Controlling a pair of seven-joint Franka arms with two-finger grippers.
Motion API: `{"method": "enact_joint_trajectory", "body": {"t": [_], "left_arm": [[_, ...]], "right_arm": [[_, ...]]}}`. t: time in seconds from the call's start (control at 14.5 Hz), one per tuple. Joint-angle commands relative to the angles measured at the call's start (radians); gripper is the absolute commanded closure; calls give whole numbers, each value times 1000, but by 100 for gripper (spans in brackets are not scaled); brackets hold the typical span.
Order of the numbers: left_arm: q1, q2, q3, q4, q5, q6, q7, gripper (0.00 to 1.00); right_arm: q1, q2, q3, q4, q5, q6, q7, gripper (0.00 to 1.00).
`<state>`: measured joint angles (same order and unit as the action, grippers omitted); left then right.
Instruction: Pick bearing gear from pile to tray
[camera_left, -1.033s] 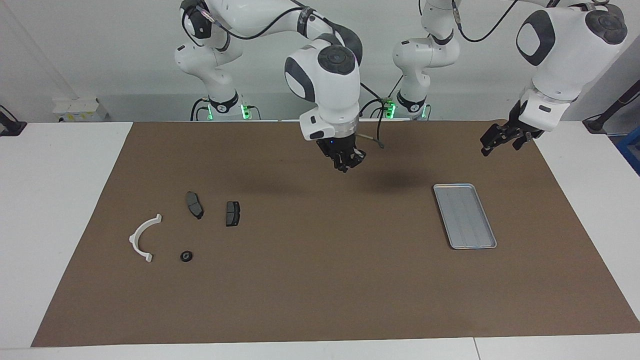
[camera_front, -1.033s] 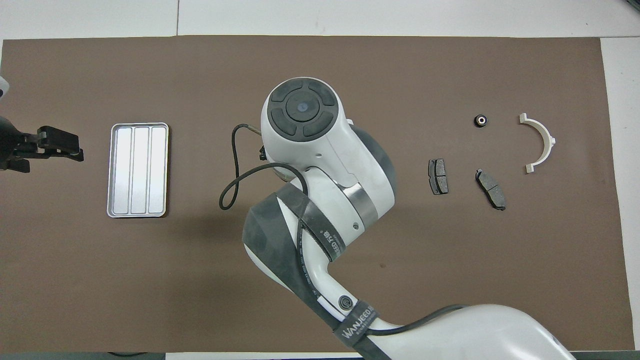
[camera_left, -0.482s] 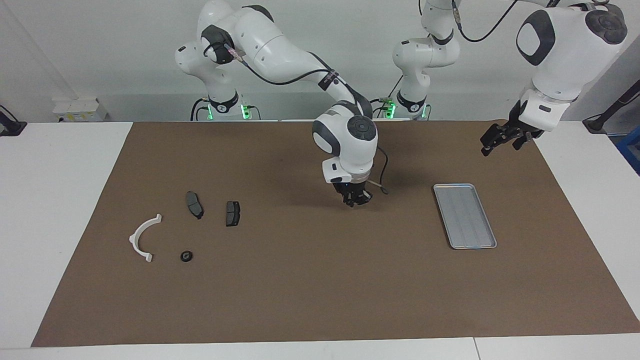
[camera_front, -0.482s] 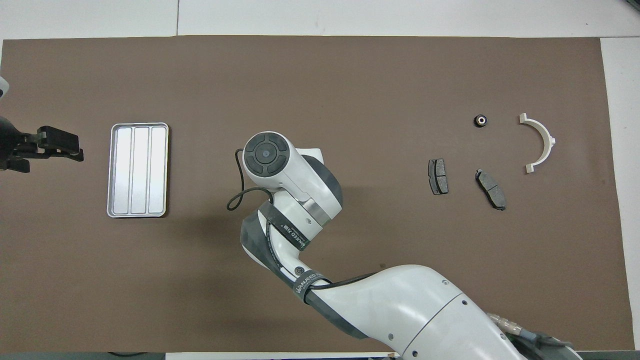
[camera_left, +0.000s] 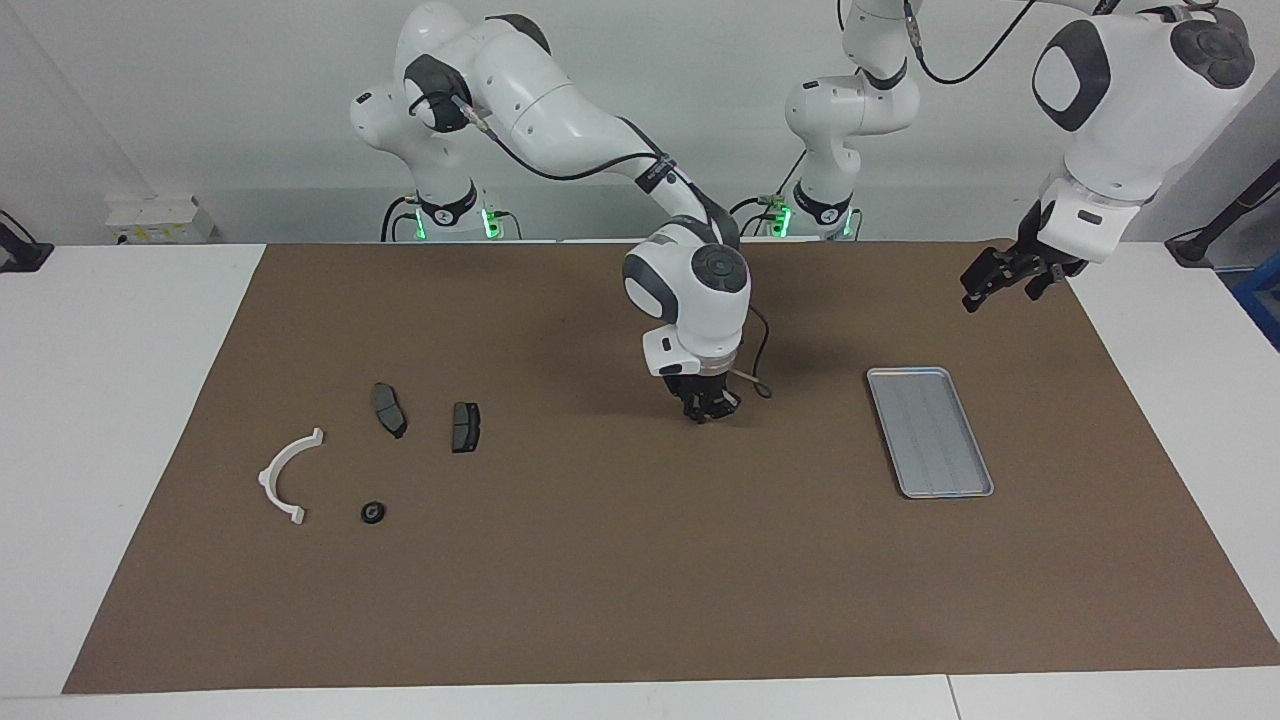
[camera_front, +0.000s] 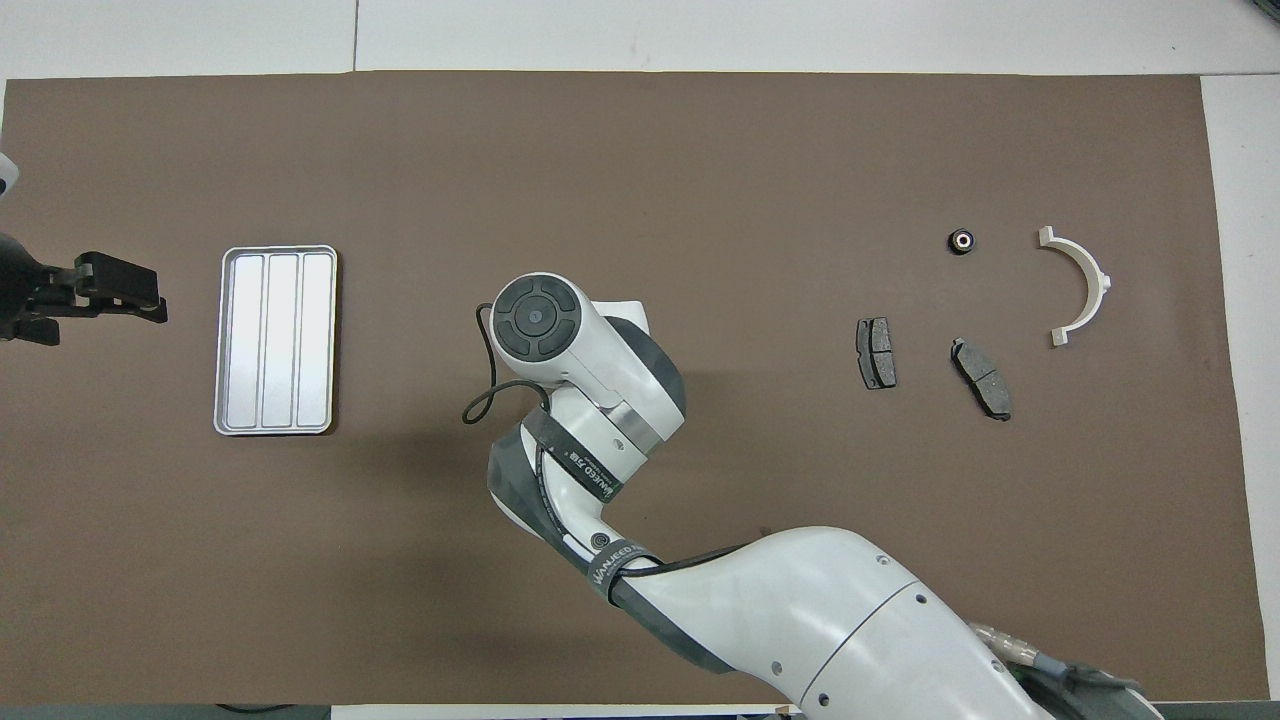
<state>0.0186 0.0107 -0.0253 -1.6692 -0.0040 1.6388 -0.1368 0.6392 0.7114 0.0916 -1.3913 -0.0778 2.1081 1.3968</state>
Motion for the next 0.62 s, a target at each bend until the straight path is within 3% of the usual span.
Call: {"method": "enact_joint_trajectory", "body": {"t": [0.0, 0.28, 0.55], "left_arm": [[-12, -14, 12, -3, -2, -14, 3, 0], [-12, -14, 12, -1, -2, -14, 3, 0], [-12, -12, 12, -3, -2, -14, 3, 0]], "right_arm": [[4, -12, -3, -11, -23, -38, 21, 0], [-77, -32, 0, 144, -11, -218, -30, 0], [-240, -180, 5, 158, 53, -397, -487, 0]]}}
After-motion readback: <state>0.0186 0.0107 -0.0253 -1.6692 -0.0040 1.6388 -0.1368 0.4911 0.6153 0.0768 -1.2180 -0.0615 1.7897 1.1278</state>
